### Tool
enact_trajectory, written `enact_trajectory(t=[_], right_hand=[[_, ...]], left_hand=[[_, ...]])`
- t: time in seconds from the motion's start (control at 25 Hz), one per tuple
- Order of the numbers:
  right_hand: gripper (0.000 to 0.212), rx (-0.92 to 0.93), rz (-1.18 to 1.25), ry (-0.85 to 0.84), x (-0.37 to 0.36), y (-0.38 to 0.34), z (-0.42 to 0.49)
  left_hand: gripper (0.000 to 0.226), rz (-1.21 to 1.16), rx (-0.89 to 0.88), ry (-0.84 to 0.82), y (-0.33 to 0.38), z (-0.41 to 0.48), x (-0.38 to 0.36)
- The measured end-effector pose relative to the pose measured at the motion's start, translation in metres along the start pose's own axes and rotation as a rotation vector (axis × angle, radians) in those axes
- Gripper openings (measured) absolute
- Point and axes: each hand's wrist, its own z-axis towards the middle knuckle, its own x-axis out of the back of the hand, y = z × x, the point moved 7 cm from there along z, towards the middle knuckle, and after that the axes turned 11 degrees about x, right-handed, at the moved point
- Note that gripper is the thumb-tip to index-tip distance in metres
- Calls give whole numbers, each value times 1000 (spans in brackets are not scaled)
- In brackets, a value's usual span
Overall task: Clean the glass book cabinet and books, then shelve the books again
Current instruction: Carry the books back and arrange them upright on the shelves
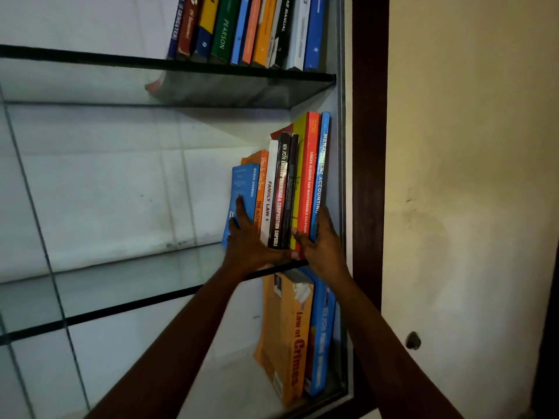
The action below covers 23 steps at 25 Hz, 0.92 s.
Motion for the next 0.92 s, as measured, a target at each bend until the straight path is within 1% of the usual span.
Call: enact_trajectory(t=[0.04,0.08,0.12,0.16,0.2,0.24,0.28,0.32,0.36,0.44,0.52,0.6,0.68,0.8,0.92], right_hand=[[69,0,-16,-3,0,-1,-2],[70,2,-39,11,1,-3,-5],[72,4,-79,45,3,-5,-9],[72,18,-146,94,7,-10,-14],[69,58,-230,148,10,-18,-22],[64,119,-307,175,10,-28,-31],[61,183,-351,149,4,-40,-39],[60,221,-353,81,-7,-49,-45],[60,231,-327,8,-21,-54,-49],[64,178,-259,-82,-48,-52,-49],[68,95,-291,-80,-69,-42,-45],[72,35,-427,-61,-80,-32,-42],[76,-8,-509,-73,-86,-22,-37],[83,-24,-598,-107,-91,-18,-30],[78,-16,-577,-55,-86,-25,-32]], left_hand=[[149,-75,33,-53,5,-2,9],[131,-171,106,-98,7,-1,18],[106,-287,183,-138,8,1,26],[79,-366,253,-129,6,5,35],[66,-407,303,-91,2,10,43],[62,-424,341,-47,-6,16,51],[60,-439,366,-26,-14,23,54],[59,-464,397,-20,-20,25,54],[58,-503,421,-11,-26,27,53],[67,-561,455,-2,-32,32,47],[74,-565,436,-69,-31,34,38],[75,-583,434,-151,-29,33,32],[76,-629,458,-202,-34,37,31],[75,-666,452,-260,-33,37,28],[66,-681,427,-289,-32,38,22]])
